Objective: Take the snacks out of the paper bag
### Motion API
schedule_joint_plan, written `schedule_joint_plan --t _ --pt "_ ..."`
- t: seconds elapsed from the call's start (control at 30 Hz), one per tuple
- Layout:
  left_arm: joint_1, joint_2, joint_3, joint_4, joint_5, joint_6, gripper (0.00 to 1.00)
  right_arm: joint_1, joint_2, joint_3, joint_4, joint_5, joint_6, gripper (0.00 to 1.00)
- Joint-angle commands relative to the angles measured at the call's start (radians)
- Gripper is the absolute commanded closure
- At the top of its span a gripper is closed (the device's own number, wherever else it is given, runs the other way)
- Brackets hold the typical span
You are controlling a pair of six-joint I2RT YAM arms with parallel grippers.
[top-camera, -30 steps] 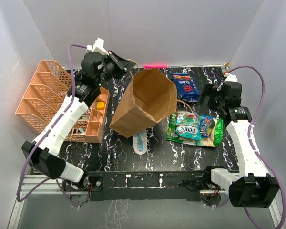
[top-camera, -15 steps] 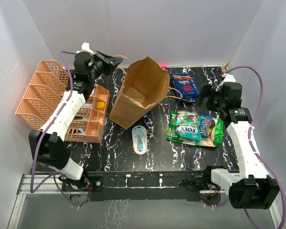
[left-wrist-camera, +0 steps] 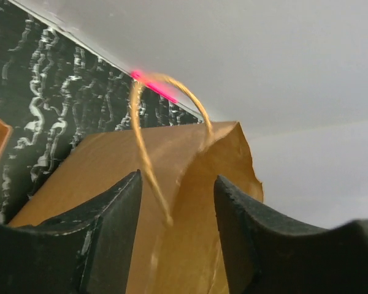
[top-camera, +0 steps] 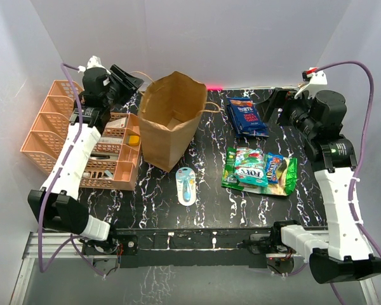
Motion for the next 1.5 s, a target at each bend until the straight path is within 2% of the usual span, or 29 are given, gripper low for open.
schedule_joint_plan --t 0.0,0.17,0.27,0.3,0.6,0.73,0.93,1.0,1.23,1.47 --pt "0.010 -0.073 0.056 -0.098 -0.089 0.120 0.45 0.035 -0.034 0.065 0.029 -0.015 -0.057 0.02" --pt "0.012 -0.087 0.108 -0.161 -0.171 0.194 0.25 0.079 -0.035 0.129 -0.017 0.028 -0.110 0.02" --pt "0.011 -0.134 0.119 -0.173 -0.178 0.238 0.05 0.097 -0.055 0.142 -0.017 0.052 -0.126 0.02" --pt "0.012 -0.145 0.126 -0.182 -0.178 0.253 0.02 0.103 -0.058 0.150 -0.018 0.063 -0.128 0.02" --pt "0.011 -0.231 0.222 -0.309 -0.202 0.455 0.02 0.133 -0.084 0.255 -0.052 0.112 -0.151 0.02" --pt "0.009 -0.259 0.289 -0.355 -0.121 0.617 0.02 0.138 -0.089 0.328 -0.077 0.112 -0.143 0.02" --pt "-0.240 -0.351 0.420 -0.386 -0.258 0.859 0.02 0.153 -0.099 0.413 -0.087 0.089 -0.128 0.02" --pt "-0.282 -0.392 0.435 -0.390 -0.289 0.904 0.02 0.156 -0.094 0.460 -0.104 0.065 -0.120 0.02" --pt "-0.283 -0.566 0.247 -0.277 -0.182 0.932 0.02 0.166 -0.117 0.567 -0.148 0.087 -0.109 0.02" --pt "-0.288 -0.571 0.242 -0.247 -0.145 0.914 0.01 0.164 -0.140 0.529 -0.142 0.180 -0.115 0.02"
